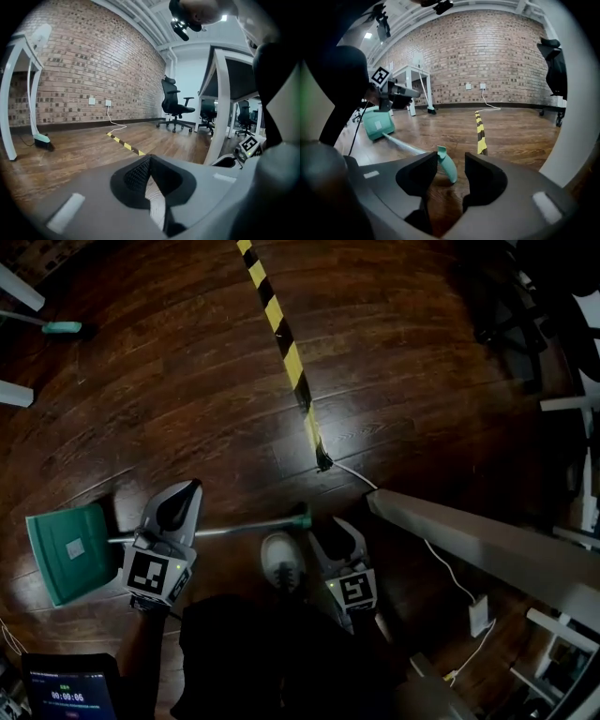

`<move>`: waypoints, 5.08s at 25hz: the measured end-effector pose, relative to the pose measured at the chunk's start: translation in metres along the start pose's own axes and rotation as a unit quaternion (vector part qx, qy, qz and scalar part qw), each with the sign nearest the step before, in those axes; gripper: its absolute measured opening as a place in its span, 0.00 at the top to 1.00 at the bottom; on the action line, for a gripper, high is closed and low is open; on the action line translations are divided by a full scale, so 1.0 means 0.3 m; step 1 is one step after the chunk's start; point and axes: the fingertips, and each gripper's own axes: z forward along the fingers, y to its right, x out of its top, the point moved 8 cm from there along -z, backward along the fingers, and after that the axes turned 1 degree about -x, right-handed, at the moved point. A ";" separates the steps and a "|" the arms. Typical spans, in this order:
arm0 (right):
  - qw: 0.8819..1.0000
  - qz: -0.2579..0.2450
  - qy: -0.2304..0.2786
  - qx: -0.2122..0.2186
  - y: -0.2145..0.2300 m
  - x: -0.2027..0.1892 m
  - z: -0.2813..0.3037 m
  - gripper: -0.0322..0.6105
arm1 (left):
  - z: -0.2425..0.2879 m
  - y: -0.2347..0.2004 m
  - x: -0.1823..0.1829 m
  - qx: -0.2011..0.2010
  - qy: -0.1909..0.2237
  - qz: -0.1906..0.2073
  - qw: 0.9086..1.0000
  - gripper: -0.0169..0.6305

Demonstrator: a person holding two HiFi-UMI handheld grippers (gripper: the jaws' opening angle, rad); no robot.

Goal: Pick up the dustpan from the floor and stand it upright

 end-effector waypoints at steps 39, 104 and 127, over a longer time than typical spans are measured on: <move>0.998 -0.059 0.002 -0.034 0.129 0.257 0.272 0.83 | -0.170 -0.137 0.176 0.040 -0.002 0.012 0.999 0.97; 0.916 -0.341 -0.205 0.056 -0.571 1.720 -0.420 0.39 | -1.485 -0.134 1.564 0.240 0.019 -0.078 0.968 0.97; 0.967 -0.241 -0.071 -0.053 -0.636 2.159 -1.071 0.45 | -1.750 0.037 1.929 0.220 0.137 -0.047 0.965 0.97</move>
